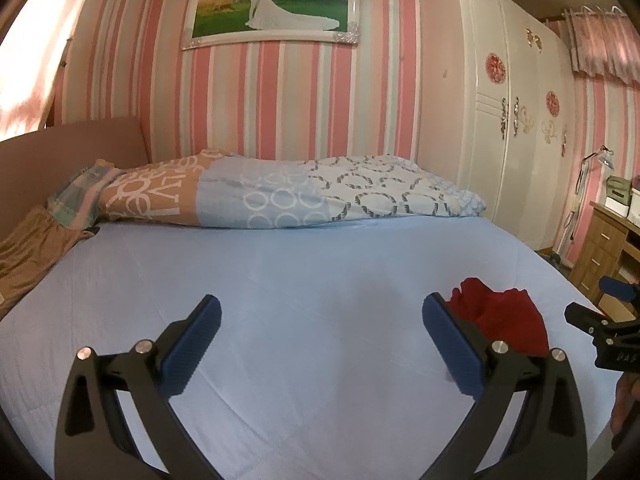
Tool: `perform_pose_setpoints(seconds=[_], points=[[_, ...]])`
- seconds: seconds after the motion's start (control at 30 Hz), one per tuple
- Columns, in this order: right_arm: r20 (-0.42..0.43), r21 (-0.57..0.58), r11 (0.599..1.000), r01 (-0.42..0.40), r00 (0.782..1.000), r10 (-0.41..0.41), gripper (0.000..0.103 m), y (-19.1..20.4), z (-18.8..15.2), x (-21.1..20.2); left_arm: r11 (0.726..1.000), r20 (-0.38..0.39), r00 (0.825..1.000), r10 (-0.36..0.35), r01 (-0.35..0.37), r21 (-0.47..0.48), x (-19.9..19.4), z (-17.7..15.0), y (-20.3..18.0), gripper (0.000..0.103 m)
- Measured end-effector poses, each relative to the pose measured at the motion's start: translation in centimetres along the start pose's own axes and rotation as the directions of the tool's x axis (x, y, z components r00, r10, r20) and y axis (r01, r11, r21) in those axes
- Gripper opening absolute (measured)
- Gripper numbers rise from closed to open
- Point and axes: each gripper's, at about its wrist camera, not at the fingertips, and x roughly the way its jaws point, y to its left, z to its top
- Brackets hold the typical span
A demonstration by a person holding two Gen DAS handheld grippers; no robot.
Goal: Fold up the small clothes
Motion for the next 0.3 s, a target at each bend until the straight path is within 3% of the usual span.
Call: perform_pose_setpoints(seconds=[0.3], points=[[-0.005,0.001,1.000,0.000,1.000,0.000,0.100,0.16,-0.12,0.06,1.000,-0.025,1.000,0.013,-0.013,-0.020,0.44,-0.25,0.42,0.101]])
